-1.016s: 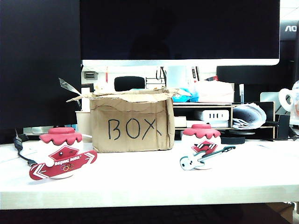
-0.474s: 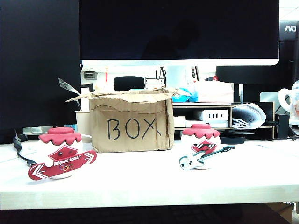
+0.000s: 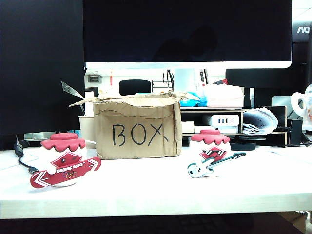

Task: Put the doll that is least similar in size compared to the others into the paper box.

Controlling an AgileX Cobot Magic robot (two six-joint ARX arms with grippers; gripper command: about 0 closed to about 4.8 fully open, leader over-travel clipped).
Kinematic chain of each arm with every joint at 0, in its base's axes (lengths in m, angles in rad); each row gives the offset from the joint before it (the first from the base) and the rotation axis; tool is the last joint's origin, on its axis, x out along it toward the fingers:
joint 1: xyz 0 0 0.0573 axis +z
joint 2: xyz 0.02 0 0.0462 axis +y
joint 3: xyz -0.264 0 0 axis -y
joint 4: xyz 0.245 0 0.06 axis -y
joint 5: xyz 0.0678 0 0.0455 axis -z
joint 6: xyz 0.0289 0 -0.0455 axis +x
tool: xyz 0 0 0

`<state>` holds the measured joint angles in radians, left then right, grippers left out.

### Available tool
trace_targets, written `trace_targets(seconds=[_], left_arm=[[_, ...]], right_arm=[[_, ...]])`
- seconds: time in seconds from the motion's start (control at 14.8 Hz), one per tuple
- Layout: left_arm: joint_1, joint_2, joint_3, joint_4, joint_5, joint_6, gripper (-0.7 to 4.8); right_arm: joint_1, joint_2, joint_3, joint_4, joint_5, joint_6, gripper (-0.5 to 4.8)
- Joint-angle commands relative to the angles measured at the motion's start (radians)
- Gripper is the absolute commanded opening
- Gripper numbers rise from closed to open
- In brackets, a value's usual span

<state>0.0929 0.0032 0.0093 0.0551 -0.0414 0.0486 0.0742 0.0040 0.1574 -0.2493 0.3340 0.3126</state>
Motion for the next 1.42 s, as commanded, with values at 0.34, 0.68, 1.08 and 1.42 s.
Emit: trace_targets(seconds=[0.34, 0.68, 1.08, 1.42], left_arm=[[0.002, 0.000, 0.002, 0.006, 0.001, 0.000, -0.05], [0.002, 0.000, 0.002, 0.006, 0.000, 0.000, -0.05], [0.002, 0.000, 0.002, 0.006, 0.000, 0.000, -0.05], [0.002, 0.000, 0.002, 0.006, 0.000, 0.000, -0.05]], right_arm=[[0.044, 0.000, -0.150, 0.207, -0.264, -0.255, -0.01], [0.060, 0.000, -0.150, 0.211, -0.257, -0.369, -0.01], [0.091, 0.000, -0.150, 0.205, -0.262, -0.322, -0.01], [0.093, 0.000, -0.150, 0.198, -0.247, -0.321, -0.01]])
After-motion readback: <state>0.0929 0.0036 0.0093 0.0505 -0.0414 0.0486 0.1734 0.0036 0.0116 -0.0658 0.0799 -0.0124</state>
